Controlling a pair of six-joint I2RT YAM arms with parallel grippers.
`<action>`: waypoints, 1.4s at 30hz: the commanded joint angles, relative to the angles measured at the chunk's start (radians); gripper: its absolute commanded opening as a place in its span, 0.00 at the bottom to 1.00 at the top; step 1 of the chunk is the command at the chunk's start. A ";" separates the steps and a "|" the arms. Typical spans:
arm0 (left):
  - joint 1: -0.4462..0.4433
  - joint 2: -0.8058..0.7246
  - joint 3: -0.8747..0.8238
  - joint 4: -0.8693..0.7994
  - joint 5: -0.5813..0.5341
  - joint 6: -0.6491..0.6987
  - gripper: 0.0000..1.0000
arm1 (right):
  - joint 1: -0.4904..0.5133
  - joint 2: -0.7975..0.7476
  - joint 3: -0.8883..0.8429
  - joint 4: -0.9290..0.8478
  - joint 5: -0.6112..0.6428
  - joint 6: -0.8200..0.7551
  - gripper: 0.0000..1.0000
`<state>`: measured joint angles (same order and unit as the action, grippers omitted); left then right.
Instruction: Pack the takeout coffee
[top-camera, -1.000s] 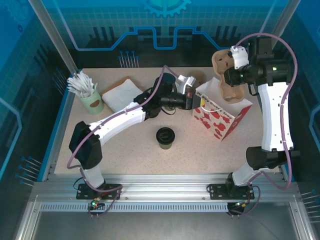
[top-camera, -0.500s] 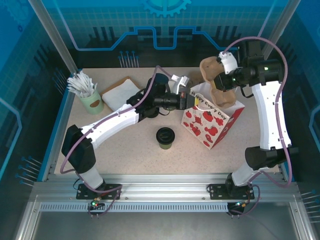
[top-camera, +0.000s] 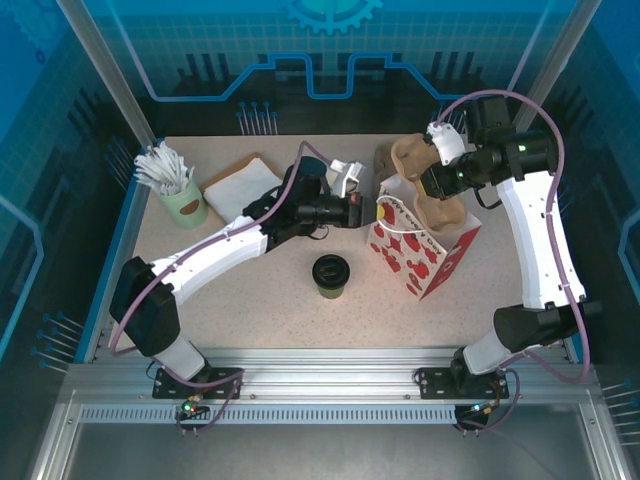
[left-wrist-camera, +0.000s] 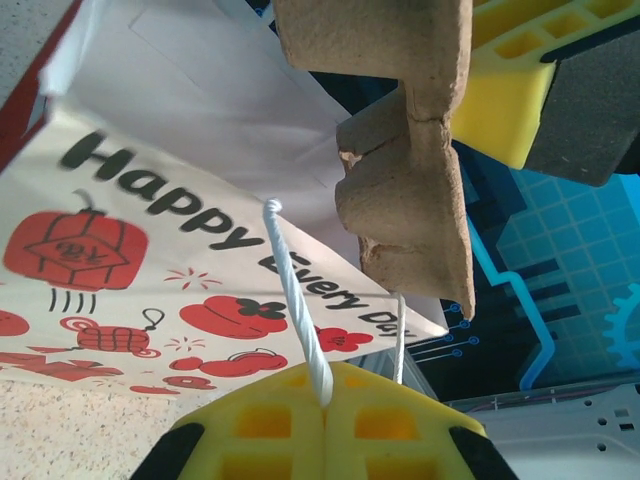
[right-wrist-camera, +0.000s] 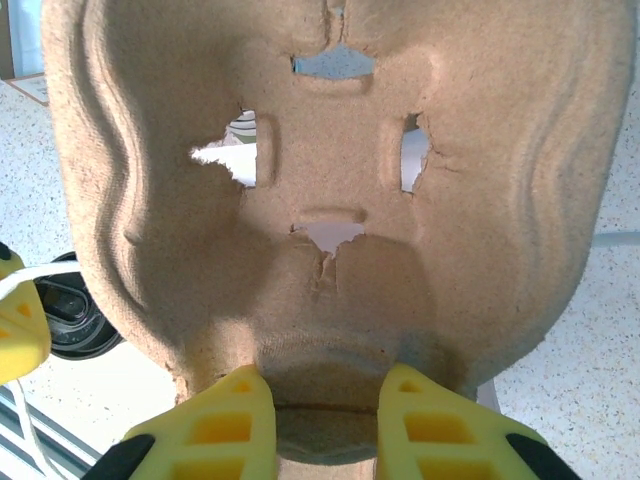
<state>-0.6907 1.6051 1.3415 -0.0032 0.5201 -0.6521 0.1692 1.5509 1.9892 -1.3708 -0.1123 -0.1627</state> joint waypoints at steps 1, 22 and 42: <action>0.010 -0.047 -0.024 -0.003 -0.014 0.023 0.00 | 0.008 -0.016 -0.010 0.000 -0.013 -0.018 0.20; 0.023 -0.074 -0.070 -0.002 -0.017 0.028 0.00 | 0.016 0.004 0.002 -0.002 -0.002 -0.020 0.20; 0.031 -0.085 -0.090 0.006 -0.009 0.025 0.00 | 0.009 0.061 -0.017 0.035 0.006 -0.082 0.19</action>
<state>-0.6712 1.5585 1.2644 -0.0025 0.5125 -0.6487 0.1715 1.6192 1.9907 -1.3418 -0.0944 -0.1967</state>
